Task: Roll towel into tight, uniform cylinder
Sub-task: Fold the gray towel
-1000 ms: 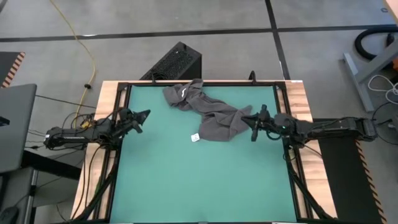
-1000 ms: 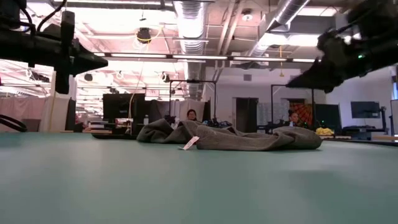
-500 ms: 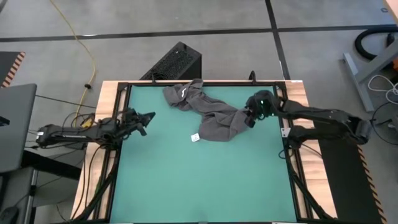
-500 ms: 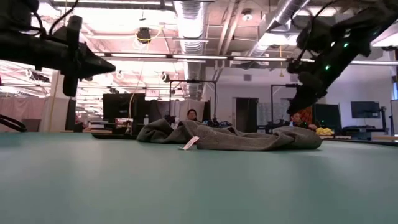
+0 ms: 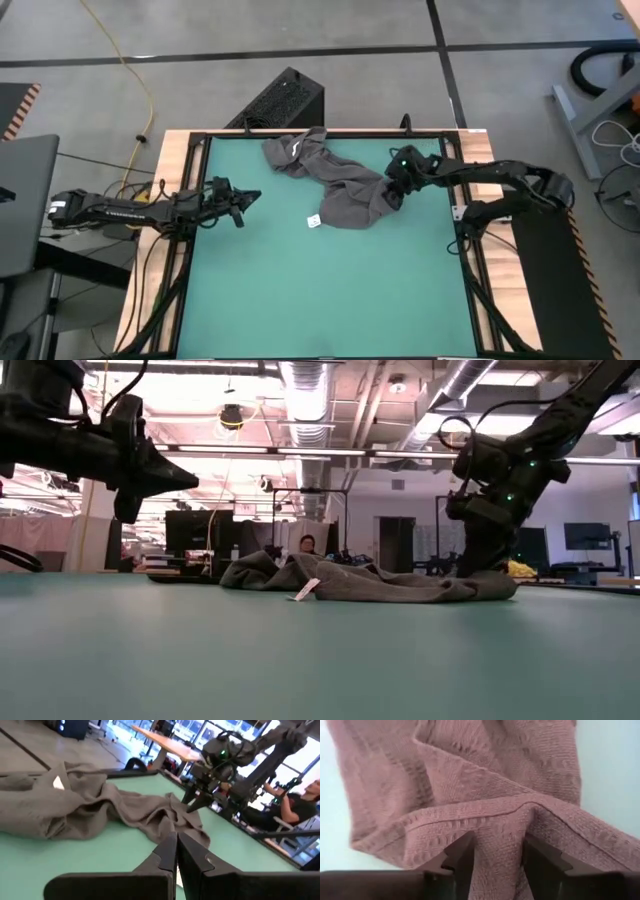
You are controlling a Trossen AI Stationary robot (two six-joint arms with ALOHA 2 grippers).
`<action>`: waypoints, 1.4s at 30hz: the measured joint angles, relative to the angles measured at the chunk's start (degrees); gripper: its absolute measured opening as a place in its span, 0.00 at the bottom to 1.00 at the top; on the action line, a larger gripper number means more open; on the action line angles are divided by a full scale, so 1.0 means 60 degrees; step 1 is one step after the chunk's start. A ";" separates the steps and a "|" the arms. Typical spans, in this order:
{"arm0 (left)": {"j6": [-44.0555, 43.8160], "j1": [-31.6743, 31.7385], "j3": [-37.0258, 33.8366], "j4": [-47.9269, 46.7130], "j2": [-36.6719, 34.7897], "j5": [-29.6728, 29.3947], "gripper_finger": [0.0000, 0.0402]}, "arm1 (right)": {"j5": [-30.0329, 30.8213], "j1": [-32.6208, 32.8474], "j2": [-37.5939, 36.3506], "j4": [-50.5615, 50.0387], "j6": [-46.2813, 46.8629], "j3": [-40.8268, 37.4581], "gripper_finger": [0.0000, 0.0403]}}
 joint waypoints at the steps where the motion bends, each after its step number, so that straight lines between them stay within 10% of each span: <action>1: -0.0021 0.0000 0.0026 -0.0001 0.0075 0.0157 0.00 | 0.0282 0.0138 0.0013 0.0031 -0.0009 0.0000 0.41; 8: -0.0252 -0.0004 0.0084 0.0171 0.0328 0.1120 0.00 | 0.0978 0.1419 -0.0890 0.0683 -0.0329 0.0532 0.04; 22: -0.0467 0.0000 0.0117 0.0168 0.1066 0.0116 0.00 | 0.0753 0.5184 -0.2247 0.4826 -0.0311 0.2388 0.05; 25: -0.0470 0.0000 0.0124 0.0167 0.1212 0.0158 0.00 | 0.1498 0.5848 -0.2502 0.3897 -0.0672 0.2390 0.05; 31: -0.0329 -0.0004 0.0132 0.0149 0.1504 0.0183 0.00 | 0.6401 0.6491 -0.3219 -0.1130 0.0875 0.2386 0.04; 37: -0.0161 -0.0002 0.0135 0.0157 0.1626 -0.0362 0.00 | 0.5770 0.6644 -0.2538 -0.5053 0.4961 0.2364 0.14; 42: -0.0015 0.0000 0.0135 0.0181 0.1623 -0.0737 0.00 | 0.4999 0.7182 -0.1898 -0.5775 0.5333 0.2368 0.22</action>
